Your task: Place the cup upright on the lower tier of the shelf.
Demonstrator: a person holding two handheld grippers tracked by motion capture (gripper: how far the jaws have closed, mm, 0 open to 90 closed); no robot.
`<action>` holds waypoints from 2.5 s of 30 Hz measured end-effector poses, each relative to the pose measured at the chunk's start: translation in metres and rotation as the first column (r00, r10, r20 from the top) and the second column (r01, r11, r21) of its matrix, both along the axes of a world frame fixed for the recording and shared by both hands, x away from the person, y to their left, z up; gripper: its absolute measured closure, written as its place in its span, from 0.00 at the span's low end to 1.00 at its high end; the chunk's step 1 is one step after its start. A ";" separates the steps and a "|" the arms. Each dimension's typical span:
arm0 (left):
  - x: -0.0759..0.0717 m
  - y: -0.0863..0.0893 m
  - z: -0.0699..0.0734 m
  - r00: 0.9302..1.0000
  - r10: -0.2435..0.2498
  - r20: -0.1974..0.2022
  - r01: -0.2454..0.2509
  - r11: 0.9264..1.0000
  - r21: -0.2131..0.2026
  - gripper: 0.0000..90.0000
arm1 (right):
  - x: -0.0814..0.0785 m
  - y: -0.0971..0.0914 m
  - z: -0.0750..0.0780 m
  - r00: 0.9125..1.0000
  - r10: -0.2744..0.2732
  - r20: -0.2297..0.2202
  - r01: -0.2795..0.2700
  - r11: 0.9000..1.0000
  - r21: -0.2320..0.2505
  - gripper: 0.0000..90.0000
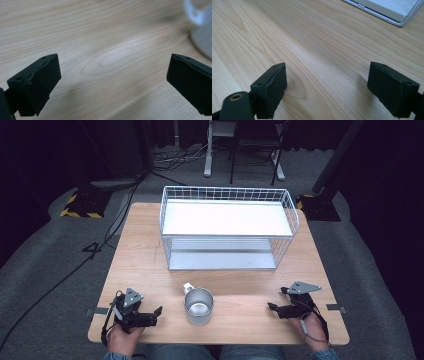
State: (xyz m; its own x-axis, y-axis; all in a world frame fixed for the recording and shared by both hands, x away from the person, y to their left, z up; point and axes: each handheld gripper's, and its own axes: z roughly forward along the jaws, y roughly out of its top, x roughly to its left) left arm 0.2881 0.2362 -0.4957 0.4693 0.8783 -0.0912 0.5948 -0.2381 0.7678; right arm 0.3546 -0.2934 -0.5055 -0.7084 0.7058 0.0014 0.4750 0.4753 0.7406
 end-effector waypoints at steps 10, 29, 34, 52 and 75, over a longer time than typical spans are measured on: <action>-0.029 -0.025 0.015 0.993 -0.055 0.105 0.061 0.996 -0.060 0.00 | 0.000 0.000 0.000 1.000 -0.006 0.001 0.006 1.000 -0.001 0.18; -0.052 -0.064 0.025 0.970 -0.135 0.202 0.157 0.983 -0.097 0.00 | 0.001 0.000 0.000 1.000 -0.003 0.000 0.003 1.000 -0.002 0.17; -0.056 -0.076 0.024 0.961 -0.191 0.200 0.213 0.972 -0.095 0.00 | 0.001 0.000 0.000 1.000 -0.004 0.000 0.004 1.000 -0.002 0.17; -0.032 -0.106 0.011 0.950 -0.264 0.168 0.282 0.955 -0.092 0.00 | 0.002 0.000 0.000 1.000 -0.007 0.002 0.007 1.000 -0.006 0.18; -0.004 -0.136 -0.001 0.954 -0.266 0.142 0.272 0.962 -0.025 0.02 | 0.002 0.000 0.000 1.000 -0.009 0.003 0.009 1.000 -0.006 0.18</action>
State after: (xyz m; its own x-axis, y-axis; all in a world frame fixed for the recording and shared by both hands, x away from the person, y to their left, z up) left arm 0.2842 0.0999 -0.4965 0.6981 0.7146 -0.0452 0.4027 -0.3396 0.8500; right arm 0.3563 -0.2938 -0.5053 -0.7023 0.7118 -0.0050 0.4767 0.4755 0.7394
